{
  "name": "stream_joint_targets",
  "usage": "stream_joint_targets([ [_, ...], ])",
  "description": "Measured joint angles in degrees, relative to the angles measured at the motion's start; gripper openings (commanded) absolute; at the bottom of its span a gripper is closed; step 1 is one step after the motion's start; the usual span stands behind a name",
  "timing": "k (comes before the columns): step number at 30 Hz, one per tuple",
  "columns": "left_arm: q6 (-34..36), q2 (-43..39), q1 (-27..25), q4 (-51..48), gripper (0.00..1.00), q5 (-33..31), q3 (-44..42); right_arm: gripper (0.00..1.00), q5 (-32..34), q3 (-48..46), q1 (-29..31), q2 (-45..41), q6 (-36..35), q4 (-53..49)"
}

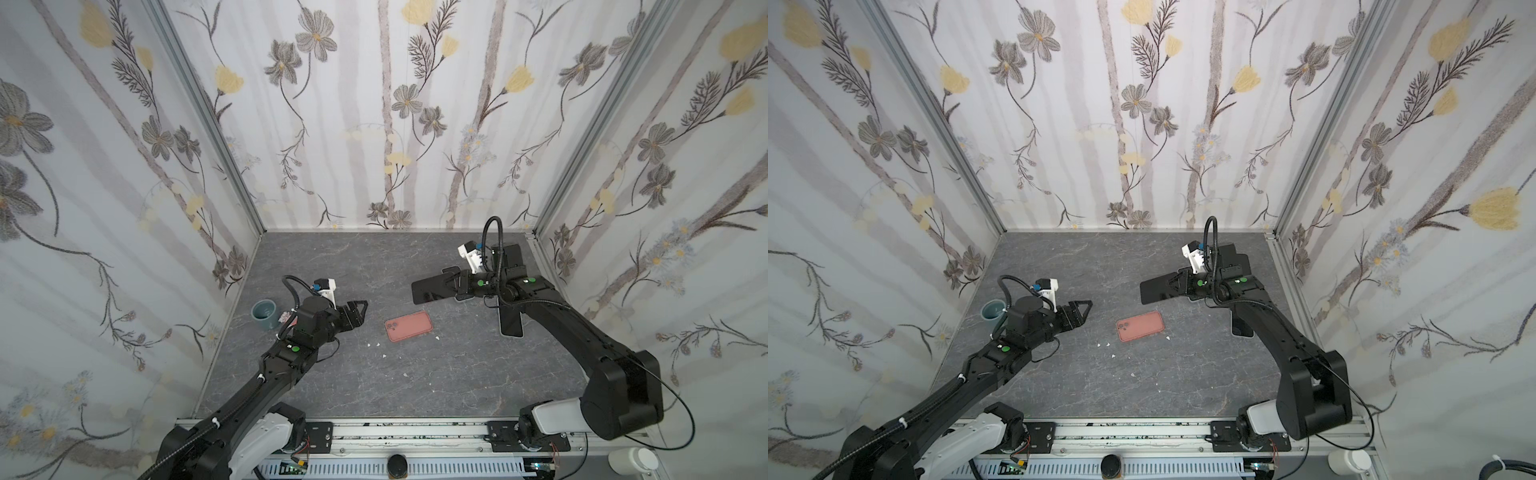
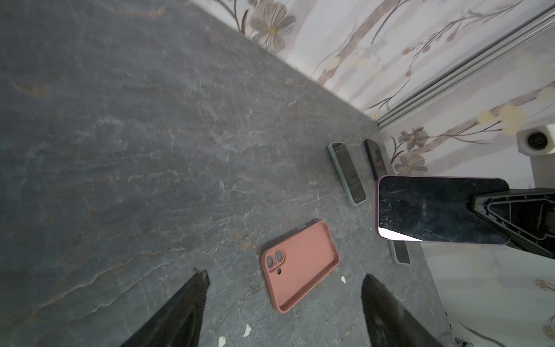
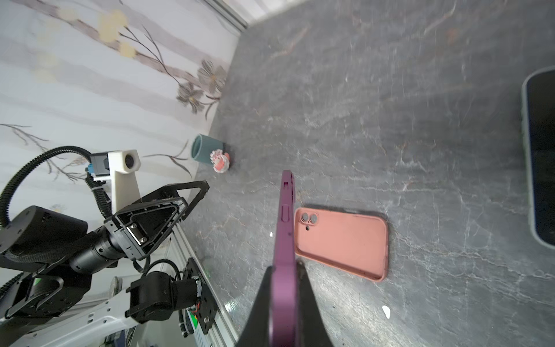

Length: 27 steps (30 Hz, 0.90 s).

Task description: Put the phone into the phone case

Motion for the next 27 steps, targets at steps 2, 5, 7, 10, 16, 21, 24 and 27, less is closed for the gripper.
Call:
stream_joint_targets([
  [2, -1.1, 4.0, -0.6, 0.2, 0.80, 1.6, -0.3, 0.00, -0.8, 0.0, 0.6, 4.2, -0.6, -1.2],
  [5, -2.1, 8.6, -1.8, 1.4, 0.75, 3.4, -0.2, 0.00, -1.8, 0.0, 2.1, 7.7, -1.0, -1.3],
  [7, -2.8, 11.0, -2.8, 2.5, 0.68, 4.5, 0.0, 0.00, -2.0, -0.1, 3.4, 9.3, -1.1, -1.2],
  [10, -3.1, 14.4, -3.5, 4.5, 0.57, 6.3, 0.5, 0.00, -3.3, -0.5, 4.2, 10.6, -1.1, -0.4],
  [16, -3.1, 19.5, -3.7, 7.2, 0.53, 9.2, 1.4, 0.00, -3.5, -3.4, 4.6, 12.5, -0.3, 2.6],
  [21, -3.1, 23.6, -3.8, 7.9, 0.34, 11.5, 2.9, 0.00, -4.4, -5.7, 6.3, 12.2, 1.7, 6.0],
  [24, -2.9, 25.9, -3.9, 8.1, 0.32, 13.2, 3.8, 0.00, -3.6, -7.5, 7.2, 10.5, 3.3, 7.5],
  [27, -2.9, 27.7, -4.2, 8.8, 0.32, 14.1, 4.2, 0.00, -2.4, -9.5, 7.6, 8.3, 5.7, 8.2],
])
